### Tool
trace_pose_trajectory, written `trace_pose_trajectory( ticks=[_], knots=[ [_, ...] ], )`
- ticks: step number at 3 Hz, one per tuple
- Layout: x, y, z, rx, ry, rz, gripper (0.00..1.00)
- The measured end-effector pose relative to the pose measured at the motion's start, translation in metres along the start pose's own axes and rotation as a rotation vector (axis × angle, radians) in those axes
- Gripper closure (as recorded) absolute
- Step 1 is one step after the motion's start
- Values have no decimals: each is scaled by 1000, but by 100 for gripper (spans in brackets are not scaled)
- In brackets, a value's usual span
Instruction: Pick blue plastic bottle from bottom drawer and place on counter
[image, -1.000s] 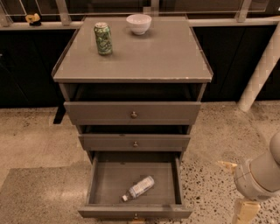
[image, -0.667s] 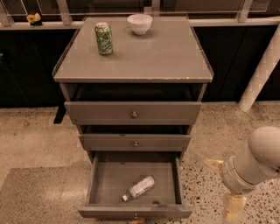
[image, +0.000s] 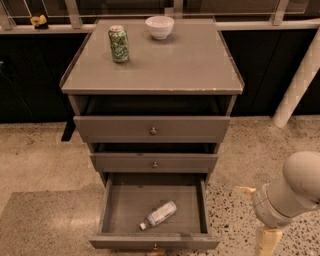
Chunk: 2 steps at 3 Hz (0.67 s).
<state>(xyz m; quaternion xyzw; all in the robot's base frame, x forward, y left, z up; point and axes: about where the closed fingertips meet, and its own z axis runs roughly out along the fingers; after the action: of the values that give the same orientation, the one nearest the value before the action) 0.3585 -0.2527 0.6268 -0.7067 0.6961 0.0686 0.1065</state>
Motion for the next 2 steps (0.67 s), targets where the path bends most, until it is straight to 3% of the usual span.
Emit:
trace_pose_trajectory(
  ticks=[1, 2],
  knots=[
    [16, 32, 43, -45, 19, -17, 0],
    [40, 62, 118, -139, 23, -21, 0]
  ],
)
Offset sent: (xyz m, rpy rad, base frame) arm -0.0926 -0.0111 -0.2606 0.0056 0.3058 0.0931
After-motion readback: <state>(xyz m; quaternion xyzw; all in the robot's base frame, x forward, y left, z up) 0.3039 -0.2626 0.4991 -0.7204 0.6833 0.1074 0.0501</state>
